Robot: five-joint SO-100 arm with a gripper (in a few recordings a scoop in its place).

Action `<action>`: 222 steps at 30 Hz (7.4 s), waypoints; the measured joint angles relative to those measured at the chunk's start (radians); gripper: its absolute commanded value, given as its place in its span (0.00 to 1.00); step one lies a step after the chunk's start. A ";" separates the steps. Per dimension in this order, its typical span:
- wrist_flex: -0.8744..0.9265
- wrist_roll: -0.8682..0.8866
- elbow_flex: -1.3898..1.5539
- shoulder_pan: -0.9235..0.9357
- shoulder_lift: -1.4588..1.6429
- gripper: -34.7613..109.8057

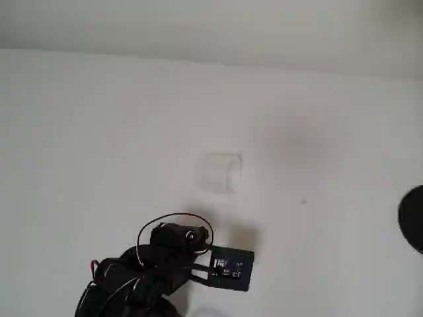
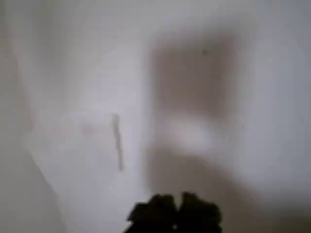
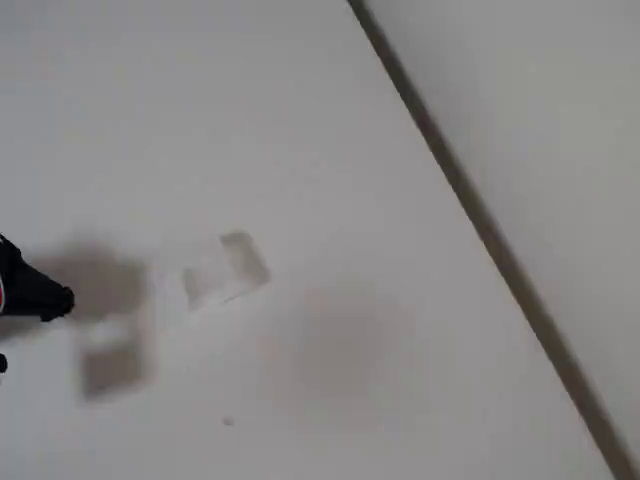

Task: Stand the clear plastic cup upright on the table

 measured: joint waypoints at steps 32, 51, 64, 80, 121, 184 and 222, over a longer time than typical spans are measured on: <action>0.000 0.000 0.000 0.000 0.000 0.24; 0.000 -0.055 0.000 -0.058 0.000 0.24; -0.003 -0.178 -0.017 -0.078 -0.002 0.46; 0.166 0.008 -1.043 -0.138 -1.241 0.64; 0.459 -0.397 -1.973 -0.127 -1.804 0.33; -0.741 -0.897 -0.344 0.017 -0.808 0.57; 0.112 -0.067 -0.028 0.129 0.000 0.24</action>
